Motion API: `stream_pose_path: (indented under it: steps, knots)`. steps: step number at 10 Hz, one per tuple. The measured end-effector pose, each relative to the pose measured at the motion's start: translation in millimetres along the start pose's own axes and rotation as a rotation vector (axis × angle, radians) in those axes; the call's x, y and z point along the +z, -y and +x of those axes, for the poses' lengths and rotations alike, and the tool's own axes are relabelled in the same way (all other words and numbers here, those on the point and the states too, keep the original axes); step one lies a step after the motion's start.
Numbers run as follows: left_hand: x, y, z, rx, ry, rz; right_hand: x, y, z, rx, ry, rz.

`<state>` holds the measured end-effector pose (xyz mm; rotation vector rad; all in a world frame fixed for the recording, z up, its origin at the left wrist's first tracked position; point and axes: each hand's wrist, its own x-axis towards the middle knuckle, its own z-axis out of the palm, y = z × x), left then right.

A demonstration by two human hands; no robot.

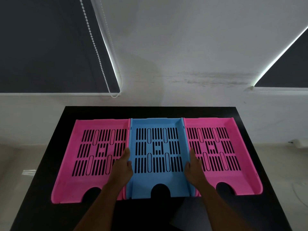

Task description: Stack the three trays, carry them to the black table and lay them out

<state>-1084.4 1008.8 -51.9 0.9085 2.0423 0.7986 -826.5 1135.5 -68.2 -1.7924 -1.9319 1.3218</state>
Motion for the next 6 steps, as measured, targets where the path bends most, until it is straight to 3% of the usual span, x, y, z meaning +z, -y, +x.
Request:
stream_pose_path:
  steps: [3, 5, 6]
  knots:
    - [-3.6, -8.6, 41.4, 0.027, 0.009, 0.016, -5.9, 23.4, 24.8, 0.053, 0.013, 0.015]
    - [-7.9, -13.9, 35.8, 0.081, 0.006, 0.151, -27.2, 37.9, 9.0, -0.012, 0.085, 0.068]
    - [2.8, -22.0, 14.4, 0.205, -0.124, 0.217, -50.9, 51.2, -7.3, -0.011, -0.109, 0.024]
